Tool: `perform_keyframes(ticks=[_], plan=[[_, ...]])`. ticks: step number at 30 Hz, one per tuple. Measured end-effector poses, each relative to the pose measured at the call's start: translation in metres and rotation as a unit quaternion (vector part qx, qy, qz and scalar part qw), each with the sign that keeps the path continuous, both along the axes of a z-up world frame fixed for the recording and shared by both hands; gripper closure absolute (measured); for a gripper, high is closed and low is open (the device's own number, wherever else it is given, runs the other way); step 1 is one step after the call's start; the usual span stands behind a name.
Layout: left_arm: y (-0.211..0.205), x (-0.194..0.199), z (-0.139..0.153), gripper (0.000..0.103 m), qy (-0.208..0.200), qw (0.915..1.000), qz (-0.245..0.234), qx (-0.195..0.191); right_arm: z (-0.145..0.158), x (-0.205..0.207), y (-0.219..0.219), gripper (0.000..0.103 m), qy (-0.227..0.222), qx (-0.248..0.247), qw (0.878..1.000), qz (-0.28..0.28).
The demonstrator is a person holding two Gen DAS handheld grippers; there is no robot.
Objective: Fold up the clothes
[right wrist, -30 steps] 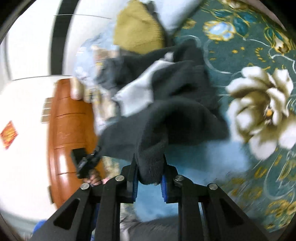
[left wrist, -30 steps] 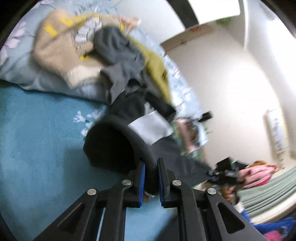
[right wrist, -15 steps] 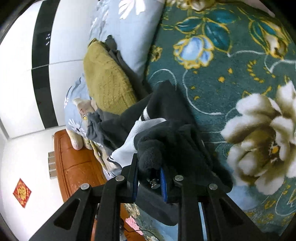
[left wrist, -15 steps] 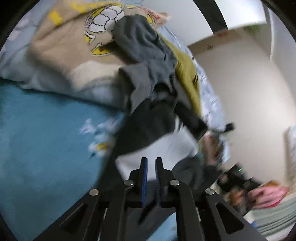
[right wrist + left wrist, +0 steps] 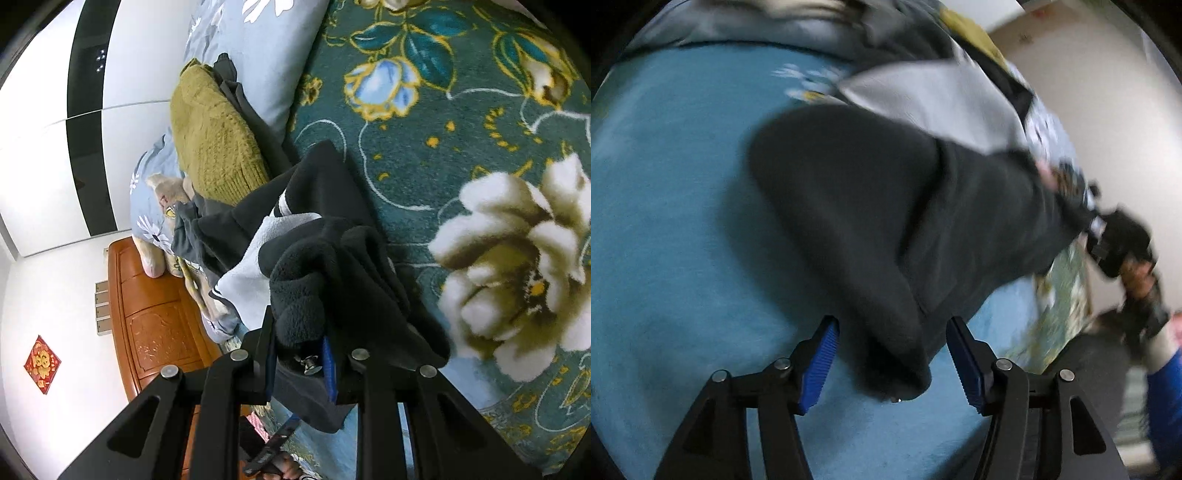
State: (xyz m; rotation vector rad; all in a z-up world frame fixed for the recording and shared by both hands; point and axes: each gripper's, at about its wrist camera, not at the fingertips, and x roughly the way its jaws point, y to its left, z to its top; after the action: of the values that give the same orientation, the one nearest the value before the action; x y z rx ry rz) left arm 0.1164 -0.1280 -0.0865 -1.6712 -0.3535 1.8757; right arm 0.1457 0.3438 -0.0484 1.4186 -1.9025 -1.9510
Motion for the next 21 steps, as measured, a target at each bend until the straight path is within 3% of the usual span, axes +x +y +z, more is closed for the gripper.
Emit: perform_keyframes(ticks=[6,7,8,10,12,14,17,19,21], plan=[[0.041,0.013,-0.012,0.043,0.024,0.9941,-0.077,-0.073,0.002,0.014,-0.001,0.080,0.002,0.004,1.000,-0.002],[0.041,0.014,-0.013,0.050,0.024,0.9936,-0.078,-0.078,0.002,0.016,-0.001,0.080,0.002,0.005,1.000,-0.002],[0.040,0.014,-0.013,0.069,0.024,0.9936,-0.077,-0.079,0.003,0.019,-0.001,0.080,0.002,0.005,1.000,-0.002],[0.035,0.013,-0.009,0.081,0.021,0.9949,-0.071,-0.068,0.004,0.022,-0.002,0.080,0.001,0.008,1.000,-0.002],[0.024,0.008,0.001,0.086,0.004,0.9978,-0.062,-0.023,0.008,0.025,-0.004,0.081,0.003,0.018,1.000,0.006],[0.002,-0.001,0.019,0.087,-0.026,0.9971,-0.048,0.054,0.016,0.028,-0.007,0.082,0.007,0.038,0.999,0.021],[-0.039,-0.031,0.055,0.087,-0.041,0.9847,-0.006,0.169,0.030,0.038,-0.014,0.083,0.036,0.025,0.998,0.040],[-0.053,-0.063,0.068,0.087,-0.039,0.9757,0.034,0.213,0.038,0.040,-0.015,0.083,0.053,0.020,0.997,0.045],[-0.064,-0.109,0.072,0.087,-0.043,0.9602,0.091,0.260,0.038,0.033,-0.009,0.083,0.060,0.005,0.998,0.027]])
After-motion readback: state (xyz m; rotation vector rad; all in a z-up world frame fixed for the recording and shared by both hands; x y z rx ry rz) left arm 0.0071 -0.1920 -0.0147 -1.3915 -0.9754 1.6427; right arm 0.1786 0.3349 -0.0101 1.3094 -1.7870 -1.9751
